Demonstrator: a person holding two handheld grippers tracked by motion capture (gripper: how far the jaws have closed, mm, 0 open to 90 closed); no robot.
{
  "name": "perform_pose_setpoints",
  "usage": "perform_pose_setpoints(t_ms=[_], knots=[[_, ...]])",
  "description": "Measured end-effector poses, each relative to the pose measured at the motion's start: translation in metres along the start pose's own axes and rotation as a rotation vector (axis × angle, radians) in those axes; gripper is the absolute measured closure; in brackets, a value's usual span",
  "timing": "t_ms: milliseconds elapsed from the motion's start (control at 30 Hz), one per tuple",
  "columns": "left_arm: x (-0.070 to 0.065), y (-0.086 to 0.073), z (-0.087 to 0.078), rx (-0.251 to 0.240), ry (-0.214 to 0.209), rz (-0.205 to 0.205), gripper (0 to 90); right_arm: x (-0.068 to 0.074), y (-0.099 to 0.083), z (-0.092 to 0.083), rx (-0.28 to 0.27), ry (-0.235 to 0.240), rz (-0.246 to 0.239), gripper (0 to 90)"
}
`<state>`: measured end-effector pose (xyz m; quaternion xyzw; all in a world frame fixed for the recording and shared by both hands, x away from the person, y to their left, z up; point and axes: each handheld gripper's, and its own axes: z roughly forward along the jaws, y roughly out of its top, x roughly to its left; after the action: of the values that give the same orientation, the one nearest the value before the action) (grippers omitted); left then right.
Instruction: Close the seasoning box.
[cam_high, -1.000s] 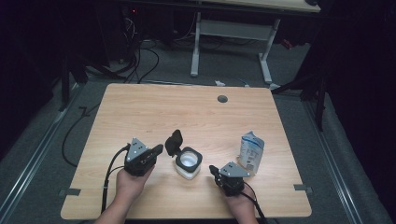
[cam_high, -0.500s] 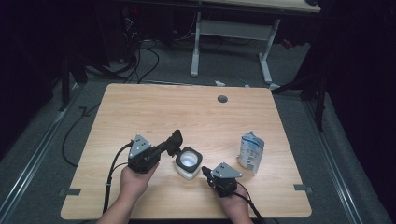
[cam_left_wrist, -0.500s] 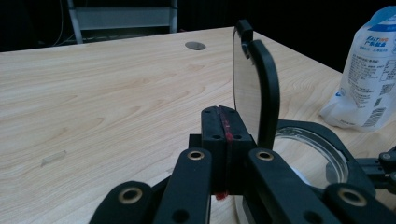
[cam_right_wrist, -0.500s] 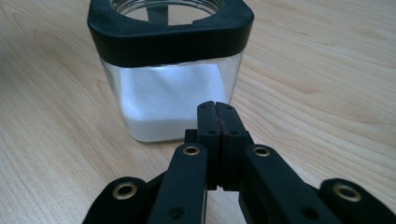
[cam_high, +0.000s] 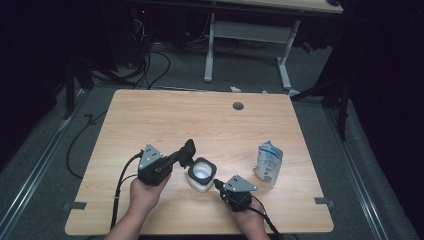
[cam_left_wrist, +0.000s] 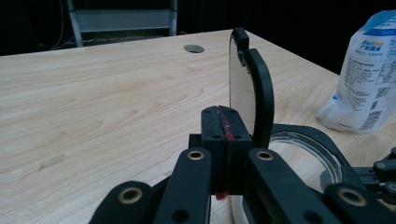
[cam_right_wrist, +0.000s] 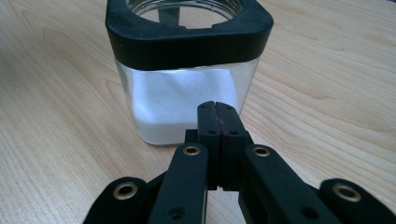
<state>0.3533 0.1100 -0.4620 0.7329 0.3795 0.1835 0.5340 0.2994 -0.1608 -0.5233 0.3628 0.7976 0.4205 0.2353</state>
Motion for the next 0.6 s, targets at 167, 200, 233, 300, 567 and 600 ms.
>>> perform_pose_setpoints(t_ms=[167, 200, 233, 300, 567, 600], knots=[[-0.003, -0.002, 0.001, -0.006, -0.016, -0.001, 89.9, 0.001, 0.001, 0.001, 0.004, -0.006, -0.006, 89.8], [-0.004, -0.003, 0.001, -0.007, -0.02, 0.0, 89.9, 0.001, 0.001, 0.001, 0.004, -0.007, -0.007, 89.8], [-0.005, -0.003, 0.001, -0.005, -0.025, 0.0, 90.0, 0.001, 0.001, 0.001, 0.005, -0.008, -0.006, 89.8], [-0.006, -0.005, 0.002, -0.004, -0.032, -0.001, 89.9, 0.001, 0.001, 0.001, 0.005, -0.008, -0.006, 89.7], [-0.017, -0.008, 0.003, -0.002, -0.043, 0.029, 89.8, 0.003, 0.001, 0.0, 0.007, -0.013, -0.007, 89.7], [-0.018, -0.009, 0.004, -0.002, -0.051, 0.027, 89.8, 0.003, 0.001, 0.0, 0.007, -0.011, -0.007, 89.6]])
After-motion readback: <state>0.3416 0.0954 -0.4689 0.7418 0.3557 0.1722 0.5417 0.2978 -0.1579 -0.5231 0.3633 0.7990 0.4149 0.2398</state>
